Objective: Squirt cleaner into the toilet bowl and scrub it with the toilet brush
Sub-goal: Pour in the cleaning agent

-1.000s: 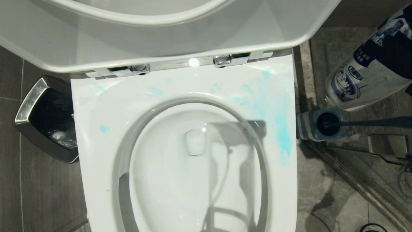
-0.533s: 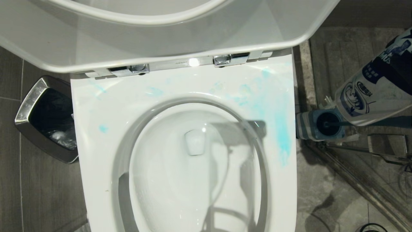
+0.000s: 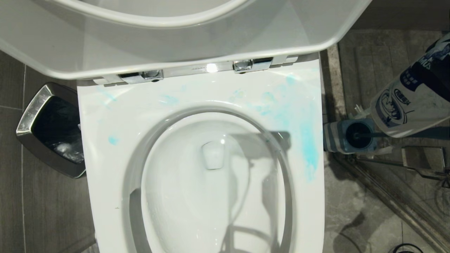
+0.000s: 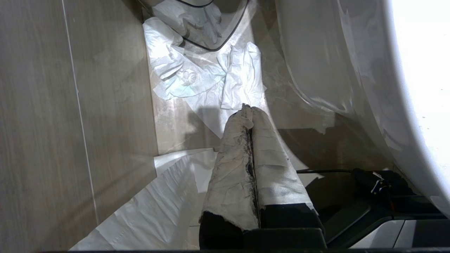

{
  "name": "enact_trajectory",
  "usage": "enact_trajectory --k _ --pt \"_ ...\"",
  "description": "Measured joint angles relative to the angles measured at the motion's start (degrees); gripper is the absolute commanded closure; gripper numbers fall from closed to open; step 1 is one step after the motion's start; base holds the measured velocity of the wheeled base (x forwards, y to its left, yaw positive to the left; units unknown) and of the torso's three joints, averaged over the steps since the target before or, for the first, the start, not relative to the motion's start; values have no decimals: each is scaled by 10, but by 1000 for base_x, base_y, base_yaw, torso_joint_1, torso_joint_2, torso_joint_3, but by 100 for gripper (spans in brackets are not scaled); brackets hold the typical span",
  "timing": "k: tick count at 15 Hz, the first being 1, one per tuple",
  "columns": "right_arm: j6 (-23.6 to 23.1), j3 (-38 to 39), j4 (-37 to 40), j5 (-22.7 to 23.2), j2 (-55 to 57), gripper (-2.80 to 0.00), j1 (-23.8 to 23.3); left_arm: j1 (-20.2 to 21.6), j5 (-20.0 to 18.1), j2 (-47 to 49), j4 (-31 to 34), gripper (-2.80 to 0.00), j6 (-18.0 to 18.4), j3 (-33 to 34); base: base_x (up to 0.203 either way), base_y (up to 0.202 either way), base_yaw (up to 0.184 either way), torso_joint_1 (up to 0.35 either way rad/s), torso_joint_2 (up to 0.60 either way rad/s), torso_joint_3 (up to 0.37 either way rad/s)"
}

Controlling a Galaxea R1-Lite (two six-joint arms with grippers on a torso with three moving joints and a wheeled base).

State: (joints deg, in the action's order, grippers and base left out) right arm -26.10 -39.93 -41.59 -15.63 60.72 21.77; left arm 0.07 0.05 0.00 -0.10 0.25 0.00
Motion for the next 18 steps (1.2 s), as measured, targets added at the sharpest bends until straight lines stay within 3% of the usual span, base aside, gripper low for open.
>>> enact_trajectory --k 18 --pt "-6 10 0 -6 3 0 0 0 0 0 0 0 -4 0 0 0 0 2 1 178"
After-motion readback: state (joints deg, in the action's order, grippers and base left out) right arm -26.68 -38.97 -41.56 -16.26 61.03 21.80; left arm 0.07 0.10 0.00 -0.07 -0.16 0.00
